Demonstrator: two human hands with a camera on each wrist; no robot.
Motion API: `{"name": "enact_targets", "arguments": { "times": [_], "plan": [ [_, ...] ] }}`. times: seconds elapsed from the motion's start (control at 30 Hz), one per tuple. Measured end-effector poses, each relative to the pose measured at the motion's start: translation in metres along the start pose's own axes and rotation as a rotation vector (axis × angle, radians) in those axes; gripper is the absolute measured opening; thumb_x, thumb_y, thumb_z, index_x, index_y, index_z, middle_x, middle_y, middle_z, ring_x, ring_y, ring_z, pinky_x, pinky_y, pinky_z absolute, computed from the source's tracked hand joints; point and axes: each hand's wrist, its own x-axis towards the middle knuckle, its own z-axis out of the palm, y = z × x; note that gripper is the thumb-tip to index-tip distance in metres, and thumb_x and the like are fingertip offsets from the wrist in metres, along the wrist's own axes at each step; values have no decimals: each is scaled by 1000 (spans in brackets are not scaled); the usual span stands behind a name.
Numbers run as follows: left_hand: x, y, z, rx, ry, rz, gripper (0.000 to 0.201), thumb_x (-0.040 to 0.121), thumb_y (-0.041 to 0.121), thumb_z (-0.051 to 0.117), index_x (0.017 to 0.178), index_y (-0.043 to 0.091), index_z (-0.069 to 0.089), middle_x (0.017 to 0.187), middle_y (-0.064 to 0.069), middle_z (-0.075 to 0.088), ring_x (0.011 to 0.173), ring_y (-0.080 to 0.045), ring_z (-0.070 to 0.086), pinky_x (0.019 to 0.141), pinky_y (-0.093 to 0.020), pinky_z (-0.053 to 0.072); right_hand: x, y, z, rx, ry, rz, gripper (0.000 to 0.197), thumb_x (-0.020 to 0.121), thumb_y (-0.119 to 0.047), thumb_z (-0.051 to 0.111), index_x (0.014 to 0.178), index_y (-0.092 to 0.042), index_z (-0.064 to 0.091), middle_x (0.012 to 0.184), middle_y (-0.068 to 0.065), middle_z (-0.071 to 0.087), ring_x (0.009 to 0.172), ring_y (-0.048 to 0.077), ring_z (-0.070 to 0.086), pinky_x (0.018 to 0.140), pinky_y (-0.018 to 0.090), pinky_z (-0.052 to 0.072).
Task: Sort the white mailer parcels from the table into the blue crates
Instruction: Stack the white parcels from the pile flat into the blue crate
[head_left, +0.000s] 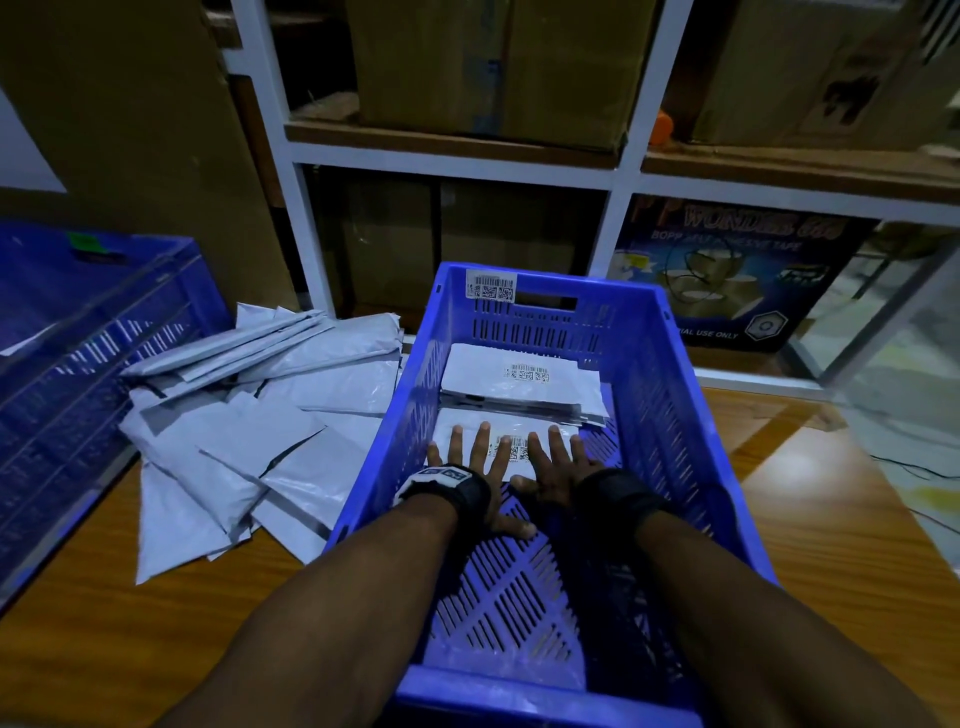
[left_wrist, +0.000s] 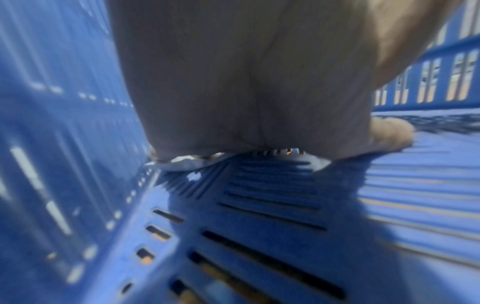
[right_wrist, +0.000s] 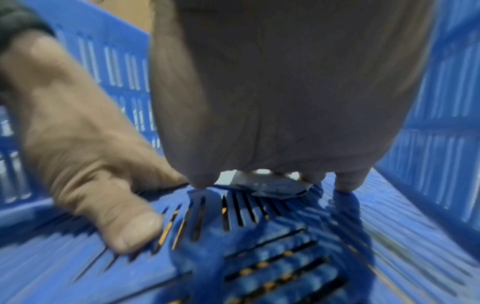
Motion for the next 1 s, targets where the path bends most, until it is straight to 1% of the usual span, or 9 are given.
{"name": "enact_targets", "arguments": {
  "times": [0.1,0.27,0.33,0.47,0.67,0.77,0.83,0.9,1.0],
  "plan": [
    [1,-1,1,2,6,2,134,62,97,45,149,31,-32,149,-2,-49,141,-38,-38,113,-68,-11,-4,-1,-1,-4,-6,4,86,94,-70,30,155,-28,-14,161,3,-26,147,35,-22,117,56,1],
    [0,0,0,8,1,-6,133,63,96,47,149,32,-31,151,-2,-47,142,-39,-36,113,-68,-10,-3,-9,-13,-55,44,2,88,97,-65,31,156,-15,-11,160,4,-28,147,31,-23,116,60,1],
    [-1,0,-2,10,-10,-1,133,63,95,48,148,32,-33,150,-2,-48,141,-39,-37,114,-68,-10,-2,-10,-11,-63,0,-32,84,99,-56,36,156,-15,-11,161,3,-26,149,29,-19,117,59,3],
    [-1,0,-5,19,-34,5,133,63,96,47,147,33,-35,147,-2,-51,140,-39,-39,114,-67,-12,2,-5,-3,-70,-44,-51,94,94,-45,51,155,-17,-15,160,2,-29,149,28,-19,117,61,5],
    [1,-2,-2,16,-29,11,133,63,96,47,147,33,-35,147,-2,-51,140,-38,-39,113,-67,-14,8,-4,-3,-56,-61,-60,103,90,-45,58,154,-17,-18,159,3,-31,148,28,-21,116,64,6],
    [0,-1,-5,14,-24,15,133,64,96,46,146,32,-36,147,-2,-51,139,-39,-39,113,-67,-14,17,-3,-1,-74,-51,-45,107,88,-45,61,154,-15,-17,159,5,-29,148,31,-20,118,60,6],
    [-3,1,-7,33,-17,10,133,65,95,46,148,29,-35,150,-4,-48,140,-40,-37,114,-67,-13,16,-7,-2,-92,-16,-47,102,89,-43,61,155,-12,-11,162,9,-21,149,35,-15,120,54,7],
    [-3,3,-12,58,12,-3,138,65,93,50,149,22,-33,151,-8,-45,140,-42,-37,114,-67,-12,14,-9,-10,-100,78,-70,86,95,-36,55,156,-7,2,164,12,-8,150,35,-6,120,49,8],
    [-2,10,-31,67,91,-33,141,67,87,58,152,11,-26,153,-14,-42,140,-46,-36,112,-69,-12,-1,-6,-35,-16,177,-77,73,98,-33,51,153,-4,14,163,16,1,150,37,2,118,54,15]
  ]
}}
